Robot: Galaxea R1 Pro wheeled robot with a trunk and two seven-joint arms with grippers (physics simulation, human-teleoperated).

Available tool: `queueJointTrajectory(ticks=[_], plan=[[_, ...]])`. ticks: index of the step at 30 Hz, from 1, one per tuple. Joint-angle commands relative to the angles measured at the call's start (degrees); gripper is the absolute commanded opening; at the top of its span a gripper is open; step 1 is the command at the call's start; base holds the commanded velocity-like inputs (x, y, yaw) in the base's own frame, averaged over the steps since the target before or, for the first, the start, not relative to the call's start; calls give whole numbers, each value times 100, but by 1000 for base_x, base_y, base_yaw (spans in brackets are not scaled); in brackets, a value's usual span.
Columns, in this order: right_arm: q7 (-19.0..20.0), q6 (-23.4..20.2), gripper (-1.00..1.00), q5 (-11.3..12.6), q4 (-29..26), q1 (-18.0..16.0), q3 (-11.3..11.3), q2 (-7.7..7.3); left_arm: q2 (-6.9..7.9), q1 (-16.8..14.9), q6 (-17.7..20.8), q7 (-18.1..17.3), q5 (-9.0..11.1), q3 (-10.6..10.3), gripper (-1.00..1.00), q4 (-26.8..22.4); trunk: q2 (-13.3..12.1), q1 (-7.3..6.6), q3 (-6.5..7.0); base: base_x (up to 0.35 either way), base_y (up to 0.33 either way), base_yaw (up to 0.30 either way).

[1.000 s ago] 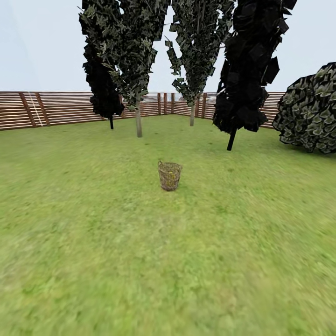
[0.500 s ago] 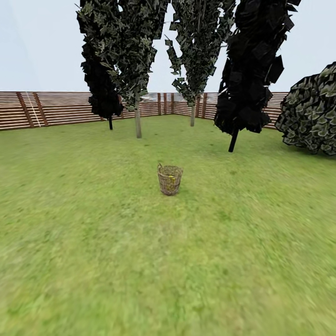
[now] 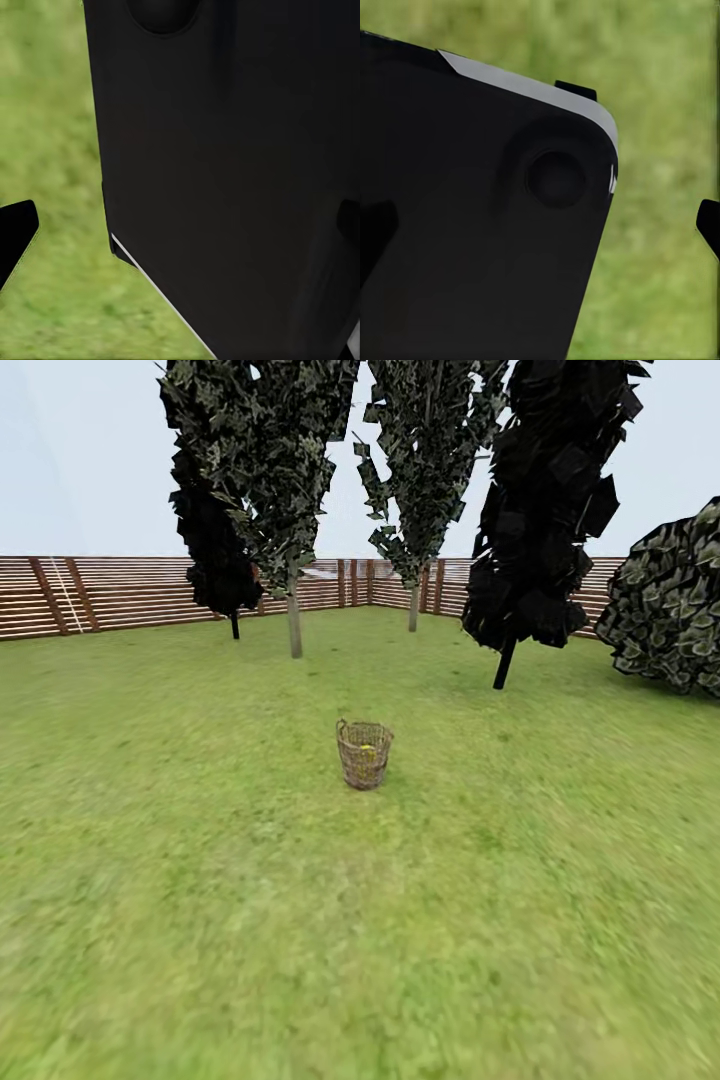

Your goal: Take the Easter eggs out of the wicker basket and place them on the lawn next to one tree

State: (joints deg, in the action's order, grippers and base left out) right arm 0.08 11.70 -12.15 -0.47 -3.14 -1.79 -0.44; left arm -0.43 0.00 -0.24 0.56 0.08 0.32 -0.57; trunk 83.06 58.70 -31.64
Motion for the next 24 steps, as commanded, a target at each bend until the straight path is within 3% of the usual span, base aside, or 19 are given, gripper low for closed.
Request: queueJointTrajectory(ticks=[1, 24], plan=[[1, 16, 100, -15, 4, -3, -15, -1, -1, 0, -3, 6, 1, 3, 100, -5, 2, 3, -5, 322, 0, 0], [1, 10, 100, 55, 3, -3, 29, 18, -1, 0, -3, 6, 1, 3, 100, -5, 2, 3, -5, 322, 0, 0]])
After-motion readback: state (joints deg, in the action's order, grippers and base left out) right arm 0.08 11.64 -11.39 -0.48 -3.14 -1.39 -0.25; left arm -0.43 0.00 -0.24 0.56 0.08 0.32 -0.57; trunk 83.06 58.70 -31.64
